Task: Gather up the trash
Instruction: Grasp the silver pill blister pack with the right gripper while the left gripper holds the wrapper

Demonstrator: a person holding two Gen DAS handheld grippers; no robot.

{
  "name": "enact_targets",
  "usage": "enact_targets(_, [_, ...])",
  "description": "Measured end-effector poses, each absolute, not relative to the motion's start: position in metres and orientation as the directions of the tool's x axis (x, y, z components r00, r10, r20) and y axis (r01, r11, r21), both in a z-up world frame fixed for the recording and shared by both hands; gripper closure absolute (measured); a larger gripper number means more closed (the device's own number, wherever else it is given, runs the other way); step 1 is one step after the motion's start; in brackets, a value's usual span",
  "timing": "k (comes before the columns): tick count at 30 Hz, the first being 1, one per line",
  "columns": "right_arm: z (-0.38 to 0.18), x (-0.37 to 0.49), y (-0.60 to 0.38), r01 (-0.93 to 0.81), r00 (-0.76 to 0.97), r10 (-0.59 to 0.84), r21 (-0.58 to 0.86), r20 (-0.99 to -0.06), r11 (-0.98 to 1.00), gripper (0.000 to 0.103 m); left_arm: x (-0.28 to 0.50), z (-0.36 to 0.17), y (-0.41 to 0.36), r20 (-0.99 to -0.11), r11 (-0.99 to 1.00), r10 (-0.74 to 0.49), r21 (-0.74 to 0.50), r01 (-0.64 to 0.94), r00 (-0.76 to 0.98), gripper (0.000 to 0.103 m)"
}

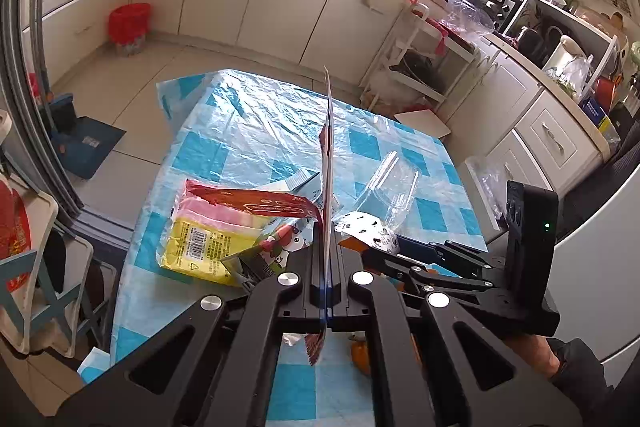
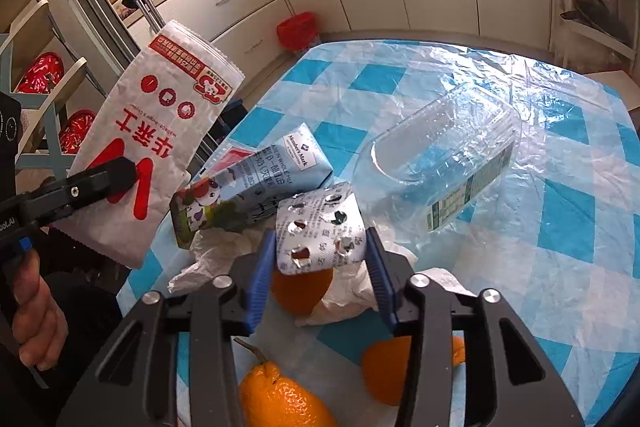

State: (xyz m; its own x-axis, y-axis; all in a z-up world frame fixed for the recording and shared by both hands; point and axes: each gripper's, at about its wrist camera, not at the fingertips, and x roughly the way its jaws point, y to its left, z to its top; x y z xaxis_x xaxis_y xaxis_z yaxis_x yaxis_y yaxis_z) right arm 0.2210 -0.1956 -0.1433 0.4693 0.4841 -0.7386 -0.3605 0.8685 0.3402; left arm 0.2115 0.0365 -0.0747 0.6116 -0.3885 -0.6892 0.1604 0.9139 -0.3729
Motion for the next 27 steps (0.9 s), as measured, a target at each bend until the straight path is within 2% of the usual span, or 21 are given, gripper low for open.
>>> enact_targets(14, [-0.111,0.199,-0.221,-0.362,0.571,0.493,0.337,-0.657,0.869,0.059,0.203,-0.072,0.032,-0.667,0.91,-0.399,-0.37,0.185,0.629,0.103])
enact_targets(27, [-0.083,0.161,-0.318,-0.198,0.716,0.382,0.355,-0.584,0.914,0.059,0.183,-0.064,-0.015,-0.63,0.873,-0.486,-0.374,0.312,0.606,0.103])
